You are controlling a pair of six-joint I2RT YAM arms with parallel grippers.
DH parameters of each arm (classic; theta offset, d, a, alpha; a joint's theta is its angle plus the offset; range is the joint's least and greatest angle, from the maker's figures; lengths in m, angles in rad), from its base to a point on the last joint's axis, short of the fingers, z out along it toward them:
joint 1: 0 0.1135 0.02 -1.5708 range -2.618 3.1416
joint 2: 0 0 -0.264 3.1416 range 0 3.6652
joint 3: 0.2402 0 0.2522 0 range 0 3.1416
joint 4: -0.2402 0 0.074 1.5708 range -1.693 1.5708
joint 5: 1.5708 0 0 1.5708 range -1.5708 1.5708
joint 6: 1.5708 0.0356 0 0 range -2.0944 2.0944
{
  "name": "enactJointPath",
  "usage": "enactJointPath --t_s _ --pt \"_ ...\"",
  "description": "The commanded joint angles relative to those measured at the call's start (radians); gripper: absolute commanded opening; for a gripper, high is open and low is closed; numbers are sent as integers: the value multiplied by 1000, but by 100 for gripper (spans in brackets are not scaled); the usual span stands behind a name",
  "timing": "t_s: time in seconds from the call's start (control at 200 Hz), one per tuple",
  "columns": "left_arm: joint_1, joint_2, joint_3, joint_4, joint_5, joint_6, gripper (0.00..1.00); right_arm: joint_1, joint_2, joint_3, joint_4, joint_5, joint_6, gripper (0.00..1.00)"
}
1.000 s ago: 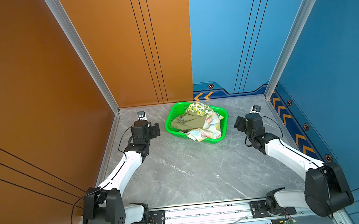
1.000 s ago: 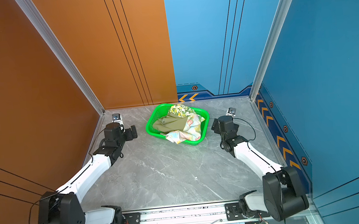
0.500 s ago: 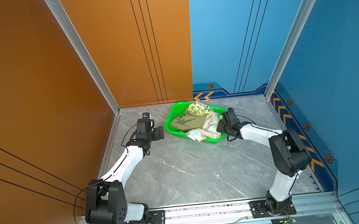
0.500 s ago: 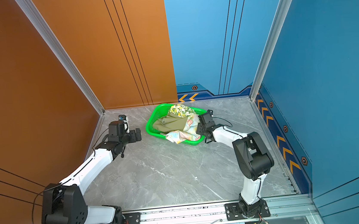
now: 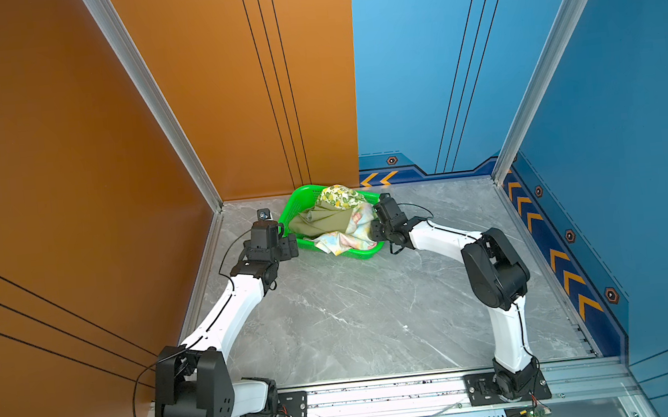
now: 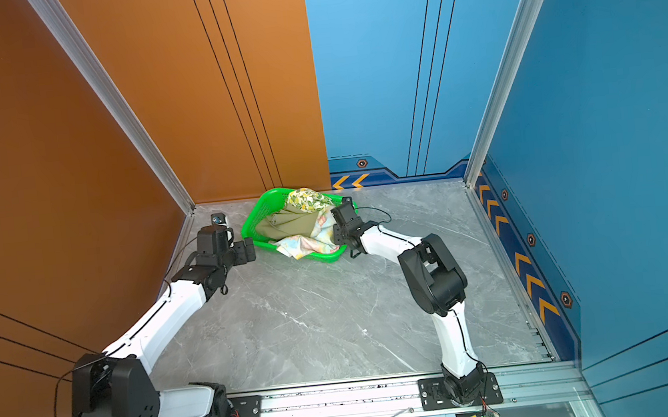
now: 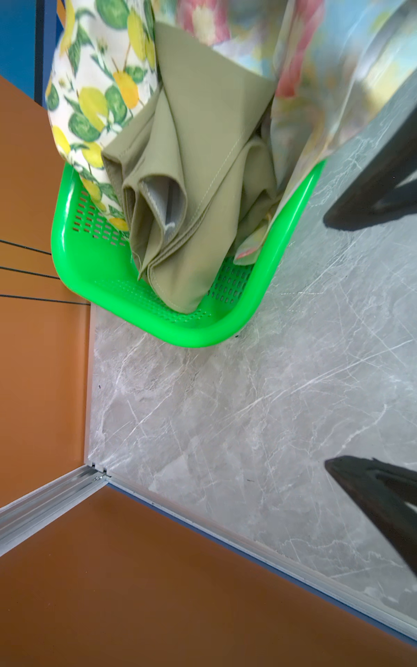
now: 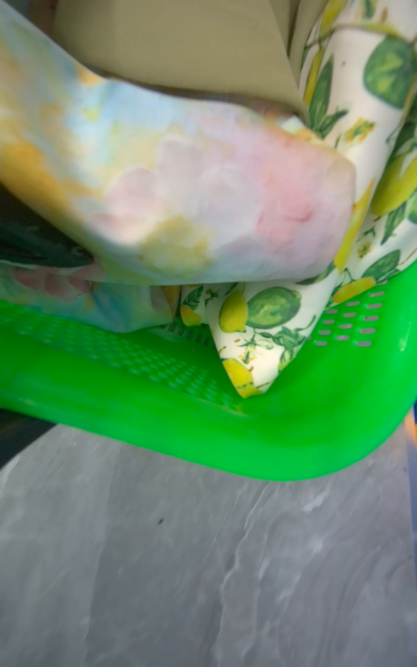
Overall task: Fold and stack the skirts
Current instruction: 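Reach both grippers toward the green basket of clothes, then grasp the olive-green skirt in the basket with the left gripper while the right draws back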
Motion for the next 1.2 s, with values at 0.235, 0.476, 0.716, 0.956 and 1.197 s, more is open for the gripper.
enactJointPath --t_s 0.235,0.476,0.716,0.956,1.197 --pt "15 -17 -9 6 -28 -7 98 122 282 428 136 -132 -36 70" --pt "18 -9 -14 20 -11 -5 98 101 390 553 413 -289 135 83" --pt "27 -9 4 20 84 -36 98 41 176 297 519 -248 136 86" --pt "-88 37 79 -116 108 -5 98 0 -209 -125 410 -45 116 84" --pt "-196 252 324 -311 35 -15 89 -50 -586 -481 278 -25 65 84"
